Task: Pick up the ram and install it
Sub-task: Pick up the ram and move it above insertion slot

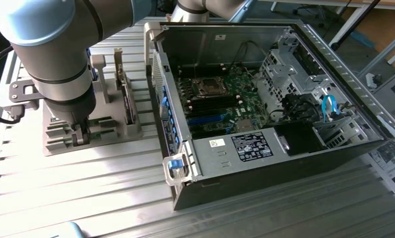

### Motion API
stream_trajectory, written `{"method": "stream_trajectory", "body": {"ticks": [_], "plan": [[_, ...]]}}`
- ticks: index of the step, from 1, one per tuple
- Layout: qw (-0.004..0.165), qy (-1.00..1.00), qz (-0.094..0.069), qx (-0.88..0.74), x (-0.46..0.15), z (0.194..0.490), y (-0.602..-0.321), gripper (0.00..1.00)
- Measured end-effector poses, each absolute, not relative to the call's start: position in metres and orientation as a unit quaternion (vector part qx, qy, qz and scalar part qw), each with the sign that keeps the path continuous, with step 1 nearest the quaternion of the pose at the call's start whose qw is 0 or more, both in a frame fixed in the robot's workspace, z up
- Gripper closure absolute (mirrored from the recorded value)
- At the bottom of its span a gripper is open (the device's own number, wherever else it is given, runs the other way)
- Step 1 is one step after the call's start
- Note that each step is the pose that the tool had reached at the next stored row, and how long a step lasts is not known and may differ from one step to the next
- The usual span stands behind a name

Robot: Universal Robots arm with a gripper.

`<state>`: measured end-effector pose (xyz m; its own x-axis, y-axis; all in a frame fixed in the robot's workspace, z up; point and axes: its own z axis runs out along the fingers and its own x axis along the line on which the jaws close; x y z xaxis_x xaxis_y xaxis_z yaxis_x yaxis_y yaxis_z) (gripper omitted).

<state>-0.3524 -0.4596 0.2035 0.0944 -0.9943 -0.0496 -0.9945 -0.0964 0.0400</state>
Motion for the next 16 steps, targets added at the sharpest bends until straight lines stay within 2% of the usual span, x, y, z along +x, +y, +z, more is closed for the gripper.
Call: {"method": "stream_trajectory", "body": {"ticks": [16], "plan": [[0.001, 0.672, 0.031, -0.740, -0.3524, 0.2036, -0.4596, 0.87]]}}
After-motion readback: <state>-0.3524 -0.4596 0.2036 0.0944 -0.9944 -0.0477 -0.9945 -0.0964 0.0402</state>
